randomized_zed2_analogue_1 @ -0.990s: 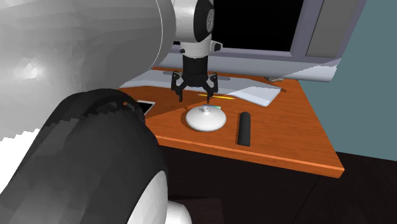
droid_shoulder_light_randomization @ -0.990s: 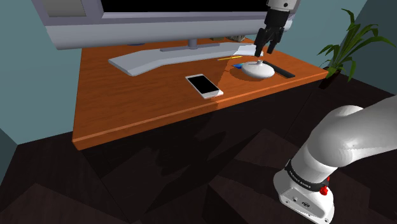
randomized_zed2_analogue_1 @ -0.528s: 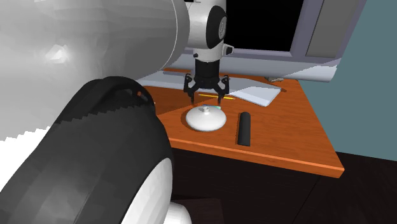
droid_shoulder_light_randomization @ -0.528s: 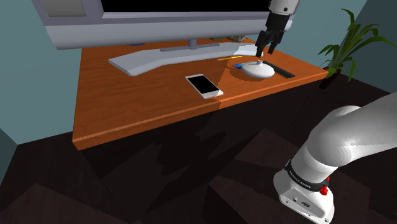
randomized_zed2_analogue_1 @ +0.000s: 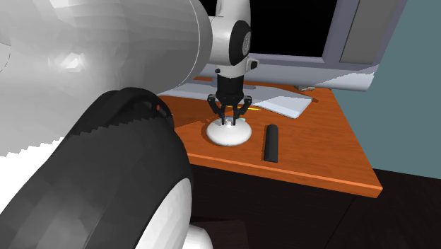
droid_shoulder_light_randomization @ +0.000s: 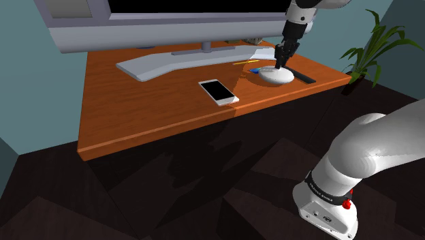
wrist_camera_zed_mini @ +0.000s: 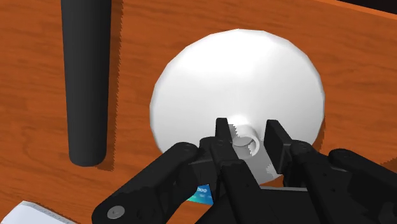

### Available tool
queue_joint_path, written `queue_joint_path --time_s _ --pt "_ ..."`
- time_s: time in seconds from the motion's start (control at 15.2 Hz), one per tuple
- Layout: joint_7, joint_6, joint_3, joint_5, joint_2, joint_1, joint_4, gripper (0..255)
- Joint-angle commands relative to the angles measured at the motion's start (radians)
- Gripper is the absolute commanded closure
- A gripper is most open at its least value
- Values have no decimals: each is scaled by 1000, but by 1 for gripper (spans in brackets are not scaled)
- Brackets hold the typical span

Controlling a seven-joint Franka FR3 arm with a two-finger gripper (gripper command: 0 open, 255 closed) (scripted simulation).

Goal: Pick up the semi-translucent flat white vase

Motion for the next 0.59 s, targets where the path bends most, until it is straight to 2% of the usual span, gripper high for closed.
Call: queue_joint_path --time_s 0.0,0.4,0.53 --pt "0 0 0 0 0 0 -2 255" --pt "0 -1 0 0 0 0 -1 255" --pt "0 -28 3 2 0 1 26 255"
